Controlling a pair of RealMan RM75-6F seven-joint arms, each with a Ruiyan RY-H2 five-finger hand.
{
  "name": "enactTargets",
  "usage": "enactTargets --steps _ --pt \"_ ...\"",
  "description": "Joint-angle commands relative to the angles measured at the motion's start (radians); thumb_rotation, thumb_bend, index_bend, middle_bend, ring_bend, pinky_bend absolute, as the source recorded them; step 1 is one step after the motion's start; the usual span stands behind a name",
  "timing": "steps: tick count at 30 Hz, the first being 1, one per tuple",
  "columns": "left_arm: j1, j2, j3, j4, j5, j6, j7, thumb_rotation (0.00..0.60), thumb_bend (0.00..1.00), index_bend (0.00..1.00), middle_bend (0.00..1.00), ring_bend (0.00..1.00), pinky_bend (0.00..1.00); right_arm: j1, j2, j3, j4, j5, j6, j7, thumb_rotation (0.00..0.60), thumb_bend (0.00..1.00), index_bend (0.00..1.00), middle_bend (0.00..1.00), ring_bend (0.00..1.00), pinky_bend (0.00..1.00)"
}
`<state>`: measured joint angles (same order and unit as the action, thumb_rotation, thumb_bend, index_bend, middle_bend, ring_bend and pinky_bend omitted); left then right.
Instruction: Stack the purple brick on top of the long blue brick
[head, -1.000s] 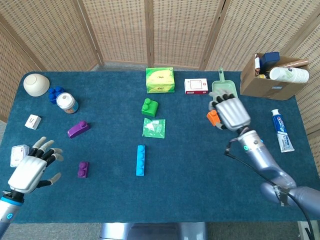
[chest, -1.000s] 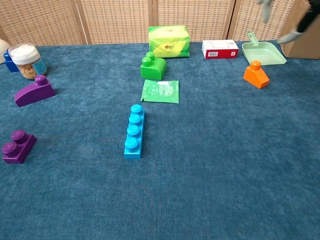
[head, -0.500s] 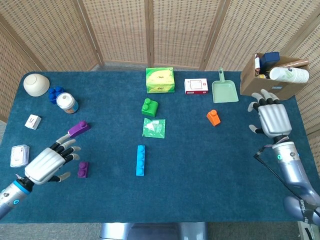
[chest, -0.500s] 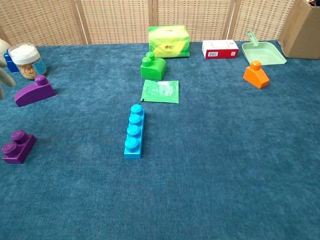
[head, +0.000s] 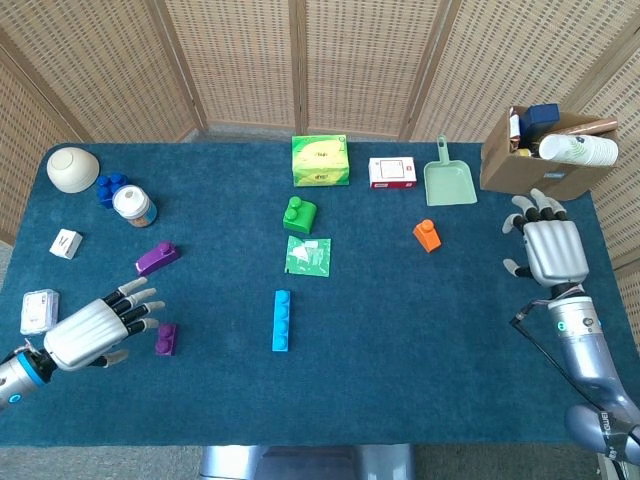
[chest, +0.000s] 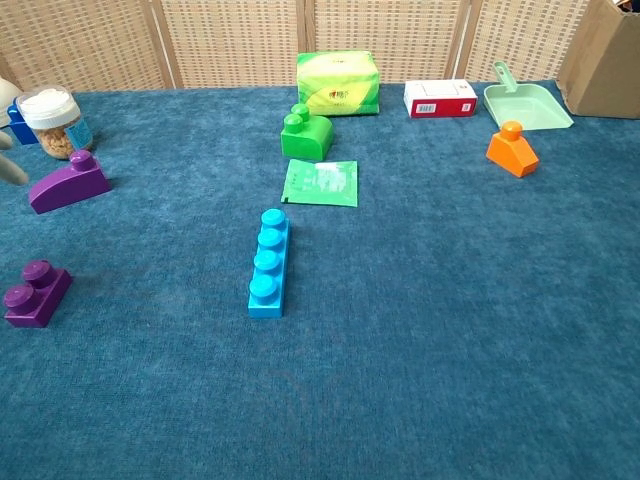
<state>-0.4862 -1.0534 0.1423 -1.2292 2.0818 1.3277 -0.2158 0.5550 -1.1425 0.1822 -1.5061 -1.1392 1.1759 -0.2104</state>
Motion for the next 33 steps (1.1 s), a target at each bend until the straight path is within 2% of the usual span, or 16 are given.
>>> enactTargets --steps 1,7,16,24,33 --pt "-0.006 -0.04 0.023 0.093 0.014 0.031 -0.012 0.555 0.32 0.28 0.19 0.1 0.0 -0.001 -0.005 0.005 -0.003 0.003 -0.003 -0.007 0.6 0.16 0.44 0.2 0.08 0.18" --pt "-0.014 -0.106 0.045 0.215 0.011 0.046 -0.049 0.556 0.32 0.25 0.17 0.09 0.0 -0.003 -0.008 0.014 -0.015 0.004 -0.006 -0.02 0.6 0.16 0.44 0.2 0.07 0.18" --pt "-0.028 -0.238 0.074 0.427 0.037 0.142 -0.102 0.558 0.33 0.18 0.11 0.05 0.0 -0.019 0.007 0.03 -0.033 0.015 -0.002 -0.019 0.6 0.16 0.44 0.2 0.07 0.18" --pt "-0.04 -0.31 0.101 0.546 0.059 0.202 -0.102 0.598 0.33 0.19 0.11 0.05 0.0 -0.032 0.014 0.034 -0.039 0.019 -0.003 -0.012 0.6 0.16 0.44 0.2 0.07 0.18" --pt "-0.052 -0.392 0.14 0.682 0.063 0.24 -0.119 0.6 0.33 0.22 0.11 0.05 0.0 -0.044 0.018 0.041 -0.041 0.026 -0.008 0.0 0.6 0.16 0.44 0.2 0.06 0.18"
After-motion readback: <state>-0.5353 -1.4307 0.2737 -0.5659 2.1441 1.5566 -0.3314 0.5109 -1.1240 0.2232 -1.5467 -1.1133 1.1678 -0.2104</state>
